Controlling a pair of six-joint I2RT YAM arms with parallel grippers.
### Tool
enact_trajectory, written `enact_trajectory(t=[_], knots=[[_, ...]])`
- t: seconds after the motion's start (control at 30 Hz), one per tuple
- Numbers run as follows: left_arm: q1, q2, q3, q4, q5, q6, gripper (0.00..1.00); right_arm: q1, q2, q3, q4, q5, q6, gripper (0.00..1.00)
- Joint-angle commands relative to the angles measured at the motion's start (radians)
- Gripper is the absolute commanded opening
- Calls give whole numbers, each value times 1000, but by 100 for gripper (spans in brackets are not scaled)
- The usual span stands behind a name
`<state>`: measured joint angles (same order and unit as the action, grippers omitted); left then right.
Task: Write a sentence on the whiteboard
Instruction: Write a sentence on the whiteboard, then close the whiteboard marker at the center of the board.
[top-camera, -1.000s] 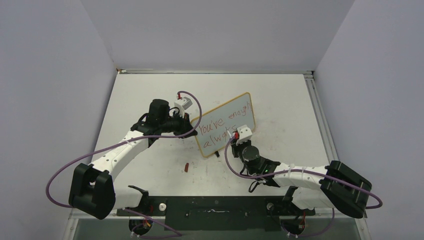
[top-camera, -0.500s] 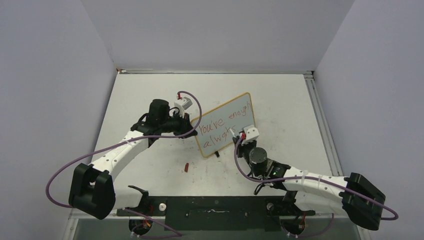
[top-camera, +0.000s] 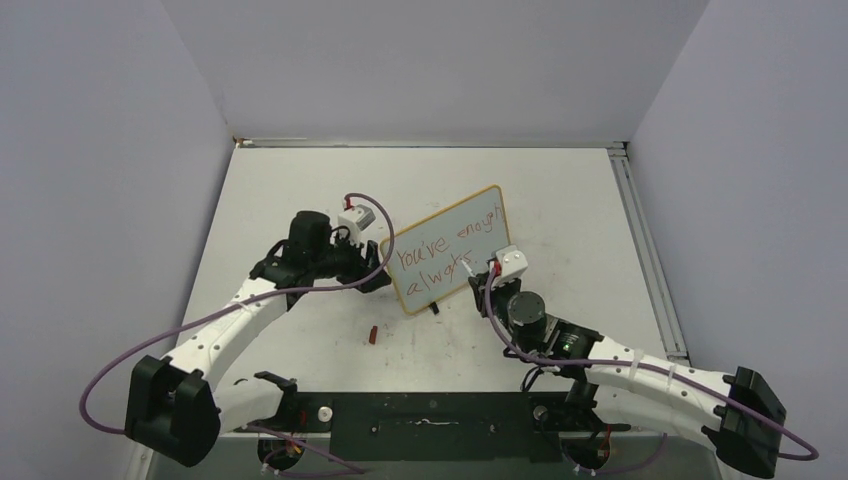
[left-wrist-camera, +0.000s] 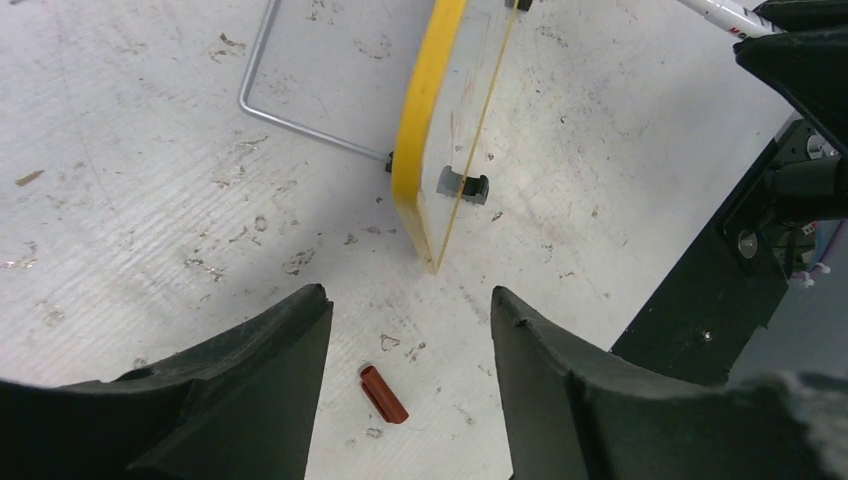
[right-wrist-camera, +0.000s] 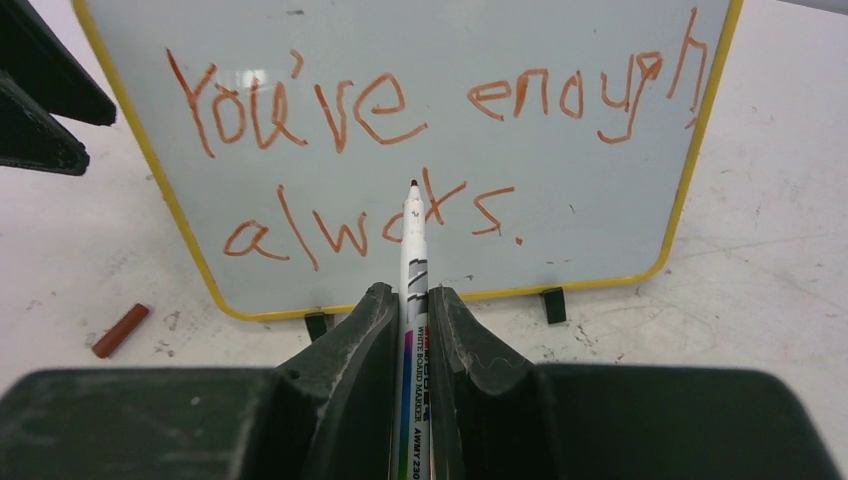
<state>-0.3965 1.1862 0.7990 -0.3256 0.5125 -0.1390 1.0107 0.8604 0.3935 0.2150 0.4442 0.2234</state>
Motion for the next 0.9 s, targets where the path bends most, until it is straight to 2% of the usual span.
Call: enact_trajectory(t=[0.0, 0.2, 0.37, 0.53, 0.63, 0.77, 0.87], knots=[[-1, -145, -28, 7, -75, 4, 60, 9, -48, 125, -175, -88, 81, 5], [-39, -421, -92, 63, -218, 84, 64, 4, -33, 288, -467, -300, 157, 5], [-219, -527, -82, 45, -202, 221, 63, -45, 57, 436, -650, -628, 163, 5], [-451, -498, -73, -9, -225, 301, 63, -117, 127, 538, -733, -894, 129, 5], [-547, -442, -63, -20, -240, 315, 62, -135, 174, 584, -749, -1026, 123, 5], [-620, -403, -76, 41, -253, 324, 62, -135, 242, 617, -776, -1163, 106, 5], [-635, -366, -73, 53, -235, 333, 62, -136, 277, 627, -804, -1194, 73, 5]])
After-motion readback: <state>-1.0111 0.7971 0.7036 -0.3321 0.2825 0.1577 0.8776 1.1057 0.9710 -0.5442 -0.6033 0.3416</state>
